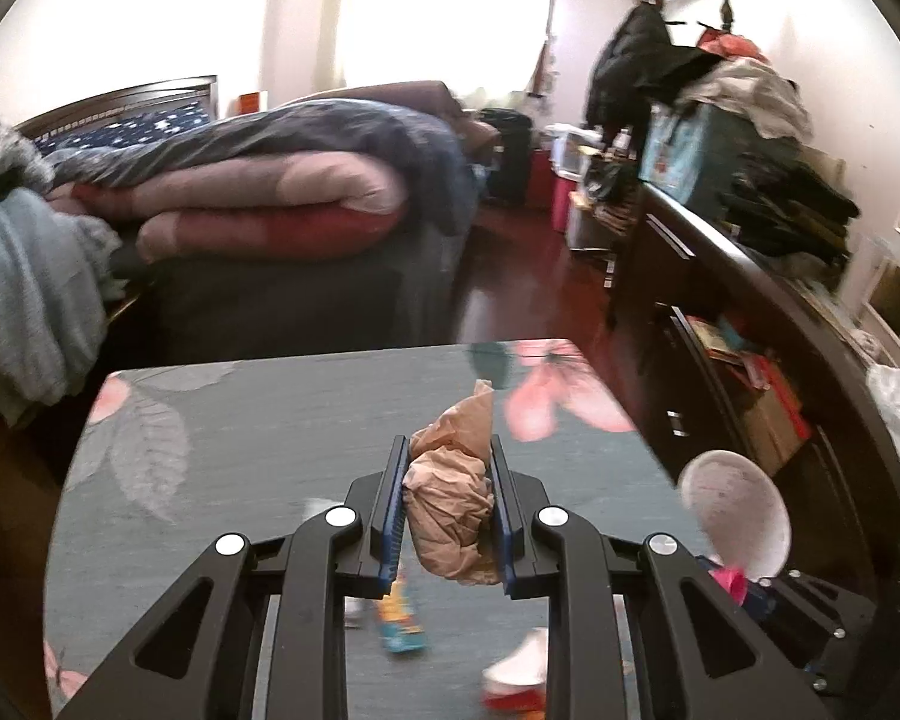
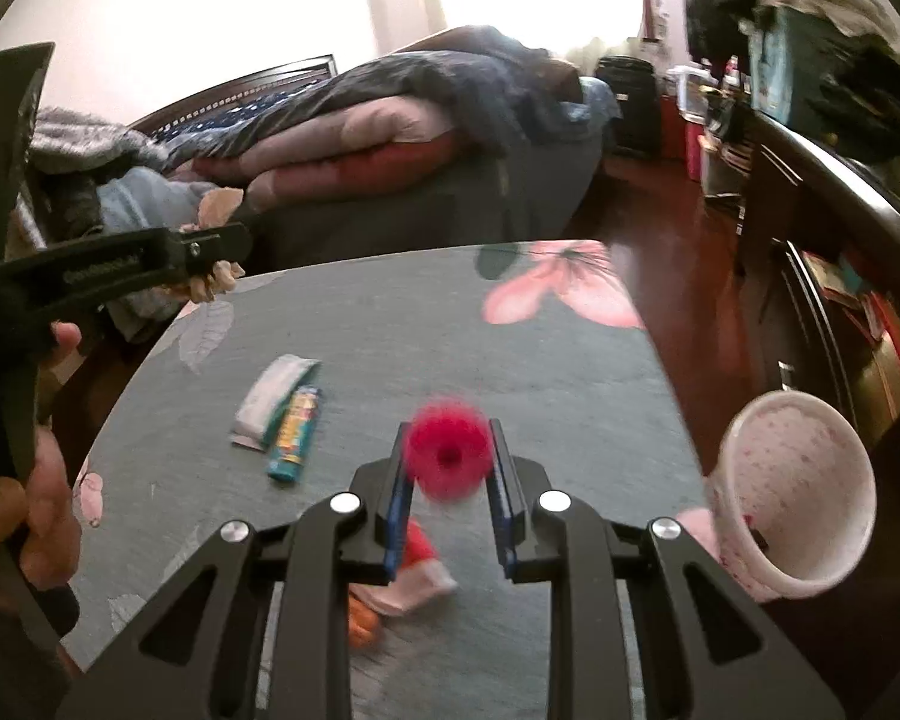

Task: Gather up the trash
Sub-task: 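Carry tissue and pink-capped tube to the wastebasket and open both tools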

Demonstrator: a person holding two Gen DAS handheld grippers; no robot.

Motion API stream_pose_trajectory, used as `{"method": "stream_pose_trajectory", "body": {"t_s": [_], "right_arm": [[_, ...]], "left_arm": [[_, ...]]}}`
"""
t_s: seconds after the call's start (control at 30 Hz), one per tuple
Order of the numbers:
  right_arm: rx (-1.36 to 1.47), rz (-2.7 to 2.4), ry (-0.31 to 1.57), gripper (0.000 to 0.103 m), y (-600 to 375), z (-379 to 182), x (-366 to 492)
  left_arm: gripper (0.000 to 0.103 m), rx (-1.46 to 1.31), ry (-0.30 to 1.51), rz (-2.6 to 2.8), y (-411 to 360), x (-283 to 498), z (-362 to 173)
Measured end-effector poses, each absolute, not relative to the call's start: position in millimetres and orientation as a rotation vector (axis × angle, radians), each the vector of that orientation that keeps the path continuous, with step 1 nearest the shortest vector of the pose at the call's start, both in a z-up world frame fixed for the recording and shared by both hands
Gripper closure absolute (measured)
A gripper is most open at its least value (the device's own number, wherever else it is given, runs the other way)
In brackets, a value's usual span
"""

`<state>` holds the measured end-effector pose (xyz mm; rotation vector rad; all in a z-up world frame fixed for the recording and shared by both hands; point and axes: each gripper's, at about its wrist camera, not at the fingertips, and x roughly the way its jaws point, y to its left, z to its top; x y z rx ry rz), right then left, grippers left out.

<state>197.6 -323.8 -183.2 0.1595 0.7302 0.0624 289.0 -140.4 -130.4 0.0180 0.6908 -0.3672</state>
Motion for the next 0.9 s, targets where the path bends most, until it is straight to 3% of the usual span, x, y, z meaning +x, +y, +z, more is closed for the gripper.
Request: {"method": "stream_pose_trajectory", "body": {"t_s": [0.9], "right_arm": [[0.305, -0.169, 0.671, 0.079, -476, -196, 128]], "left_arm": [[0.078, 0.189, 0.707, -0.682, -337, 253, -139]]}}
